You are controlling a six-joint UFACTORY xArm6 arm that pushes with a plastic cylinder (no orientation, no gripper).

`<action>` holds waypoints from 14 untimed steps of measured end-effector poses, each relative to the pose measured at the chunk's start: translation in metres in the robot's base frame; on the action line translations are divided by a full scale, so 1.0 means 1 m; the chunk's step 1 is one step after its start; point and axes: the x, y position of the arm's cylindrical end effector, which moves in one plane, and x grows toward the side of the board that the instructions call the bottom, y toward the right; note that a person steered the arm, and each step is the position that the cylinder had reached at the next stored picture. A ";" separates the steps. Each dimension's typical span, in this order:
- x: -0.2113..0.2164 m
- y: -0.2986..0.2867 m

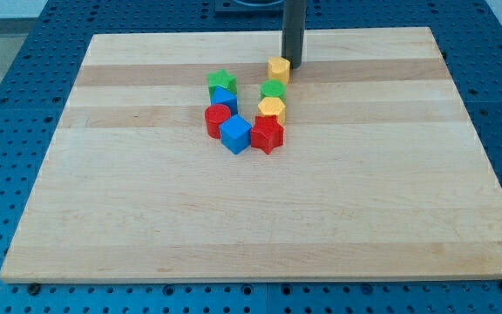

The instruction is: Push the yellow heart into the green circle

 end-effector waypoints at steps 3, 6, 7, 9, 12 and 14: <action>-0.009 -0.021; 0.013 -0.027; 0.017 -0.029; 0.016 -0.029; -0.006 -0.009; 0.024 -0.003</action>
